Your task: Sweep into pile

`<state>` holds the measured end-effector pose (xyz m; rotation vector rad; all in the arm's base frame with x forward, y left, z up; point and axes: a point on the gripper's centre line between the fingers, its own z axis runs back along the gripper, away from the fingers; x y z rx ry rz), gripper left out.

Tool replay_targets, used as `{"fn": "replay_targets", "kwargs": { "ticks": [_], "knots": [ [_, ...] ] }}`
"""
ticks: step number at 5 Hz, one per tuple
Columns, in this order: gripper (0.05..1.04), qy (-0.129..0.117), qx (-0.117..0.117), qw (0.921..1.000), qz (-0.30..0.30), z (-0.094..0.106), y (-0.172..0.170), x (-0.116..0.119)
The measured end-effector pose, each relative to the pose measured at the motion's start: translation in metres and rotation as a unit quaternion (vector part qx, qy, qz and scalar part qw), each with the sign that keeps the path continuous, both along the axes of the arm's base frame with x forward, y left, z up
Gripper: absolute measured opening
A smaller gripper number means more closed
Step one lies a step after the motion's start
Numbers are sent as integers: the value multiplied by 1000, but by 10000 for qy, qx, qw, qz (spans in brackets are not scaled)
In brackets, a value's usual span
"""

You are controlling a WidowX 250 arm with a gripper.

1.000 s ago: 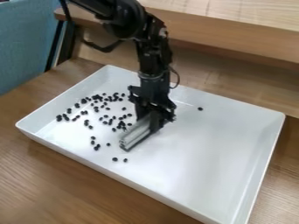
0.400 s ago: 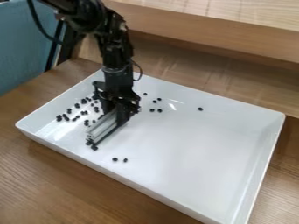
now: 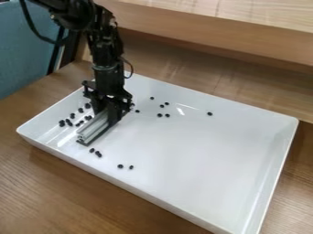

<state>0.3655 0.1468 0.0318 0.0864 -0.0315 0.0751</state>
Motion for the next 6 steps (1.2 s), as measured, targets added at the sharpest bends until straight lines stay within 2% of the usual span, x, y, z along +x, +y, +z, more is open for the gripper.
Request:
{"fn": "replay_targets", "kwargs": {
  "ticks": [3,4,5,6],
  "knots": [
    [394,-87,-91,9998,158,2,18,17],
    [394,-150,-237,9995,167,0,11,15],
    [489,-81,-316,9994,139,0,1,9],
    [765,48,-760,9968,243,0,-14,-2]
  ]
}}
